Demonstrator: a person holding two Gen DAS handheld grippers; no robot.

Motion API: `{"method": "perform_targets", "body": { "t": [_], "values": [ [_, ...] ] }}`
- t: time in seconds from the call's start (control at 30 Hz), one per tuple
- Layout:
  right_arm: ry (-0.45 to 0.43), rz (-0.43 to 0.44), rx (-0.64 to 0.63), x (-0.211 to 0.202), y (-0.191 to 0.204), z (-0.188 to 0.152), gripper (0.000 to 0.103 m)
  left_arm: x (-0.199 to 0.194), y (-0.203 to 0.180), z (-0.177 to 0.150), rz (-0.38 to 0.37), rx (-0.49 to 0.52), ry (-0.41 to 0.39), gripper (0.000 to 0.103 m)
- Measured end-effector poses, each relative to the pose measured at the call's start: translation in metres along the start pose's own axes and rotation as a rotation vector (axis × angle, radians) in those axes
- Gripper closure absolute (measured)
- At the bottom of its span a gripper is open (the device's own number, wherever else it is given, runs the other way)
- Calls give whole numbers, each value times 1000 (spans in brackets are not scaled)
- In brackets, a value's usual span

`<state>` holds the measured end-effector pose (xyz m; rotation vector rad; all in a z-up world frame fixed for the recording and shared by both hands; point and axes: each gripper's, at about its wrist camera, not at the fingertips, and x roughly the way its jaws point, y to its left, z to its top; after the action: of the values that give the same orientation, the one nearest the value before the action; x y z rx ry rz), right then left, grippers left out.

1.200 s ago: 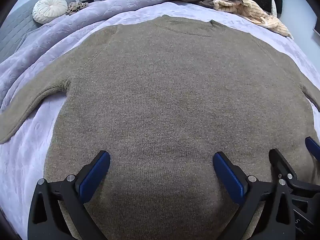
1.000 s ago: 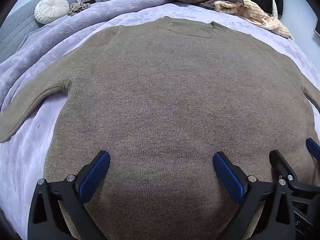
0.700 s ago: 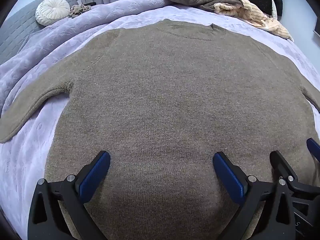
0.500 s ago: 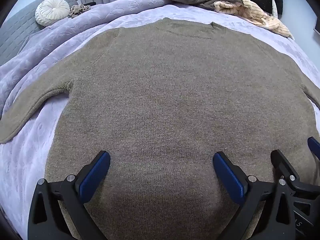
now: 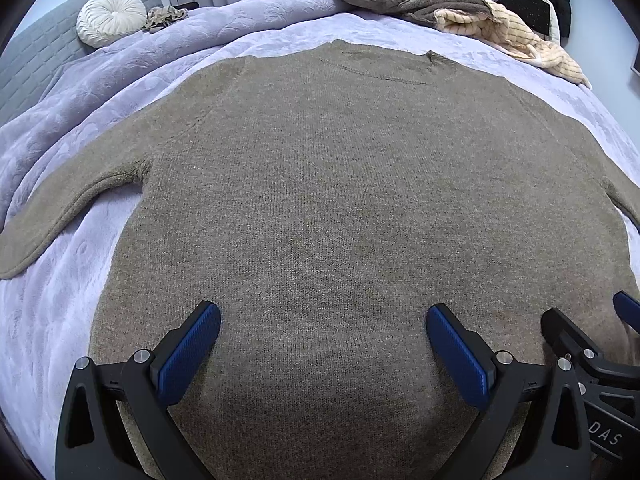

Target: Fold small clothes

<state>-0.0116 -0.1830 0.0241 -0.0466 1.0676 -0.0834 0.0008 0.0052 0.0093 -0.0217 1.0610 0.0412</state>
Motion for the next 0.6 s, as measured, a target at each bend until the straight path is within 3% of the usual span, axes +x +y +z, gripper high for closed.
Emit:
{"method": "perform_targets", "body": {
  "t": [0.13,0.27,0.47,0.6],
  "values": [
    [5,3,-19,0,1,0,0,0,0,1,-9,25,30,0],
    [-44,15,-26,-1,-1,-8,0,3,0,1,-25,32,52,0],
    [-33,4,-43,3,2,-4,0,2,-2,0,-10,30,37,0],
    [-24,-6,-54,3,4,-3,0,4,-3,4,-7,30,70,0]
  ]
}}
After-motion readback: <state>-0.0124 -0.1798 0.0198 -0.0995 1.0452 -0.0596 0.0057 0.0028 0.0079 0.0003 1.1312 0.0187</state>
